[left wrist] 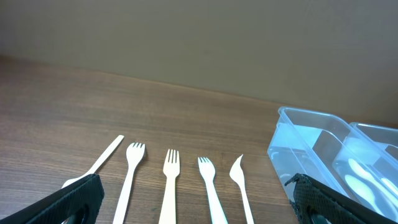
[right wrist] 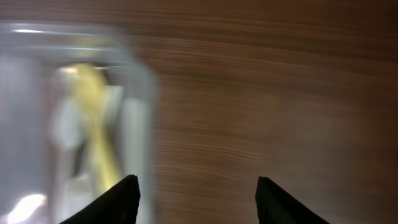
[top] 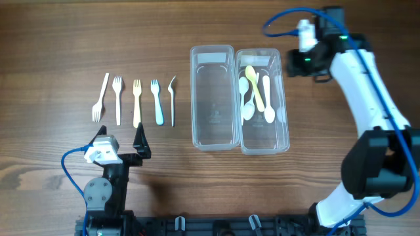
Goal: Pack container
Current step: 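Carry the yellow spoon into the right container and release, then move the right gripper to the last white spoon and grasp it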
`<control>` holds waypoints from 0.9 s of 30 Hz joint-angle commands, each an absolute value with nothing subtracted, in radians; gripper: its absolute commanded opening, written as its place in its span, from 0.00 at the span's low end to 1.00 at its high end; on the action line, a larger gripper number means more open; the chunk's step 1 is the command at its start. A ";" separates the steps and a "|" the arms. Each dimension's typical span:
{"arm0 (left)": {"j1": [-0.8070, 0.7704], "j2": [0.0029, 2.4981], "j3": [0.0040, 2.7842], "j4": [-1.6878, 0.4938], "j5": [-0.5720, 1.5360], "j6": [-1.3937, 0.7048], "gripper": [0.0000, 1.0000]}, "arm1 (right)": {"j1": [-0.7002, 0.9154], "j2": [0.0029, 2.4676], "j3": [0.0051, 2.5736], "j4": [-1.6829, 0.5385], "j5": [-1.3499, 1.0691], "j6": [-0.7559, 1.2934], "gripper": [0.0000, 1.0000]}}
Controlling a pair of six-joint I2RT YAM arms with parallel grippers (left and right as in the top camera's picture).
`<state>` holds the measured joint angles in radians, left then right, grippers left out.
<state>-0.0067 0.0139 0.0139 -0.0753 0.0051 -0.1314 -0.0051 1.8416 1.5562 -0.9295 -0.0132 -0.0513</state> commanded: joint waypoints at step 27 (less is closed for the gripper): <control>-0.011 0.007 0.006 -0.075 0.017 -0.108 1.00 | -0.542 2.075 1.575 -0.817 -0.088 -0.628 0.63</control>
<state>-0.0067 0.0139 0.0139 -0.0753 0.0051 -0.1314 -0.5446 2.0232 1.5608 -0.8333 0.0109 -0.5468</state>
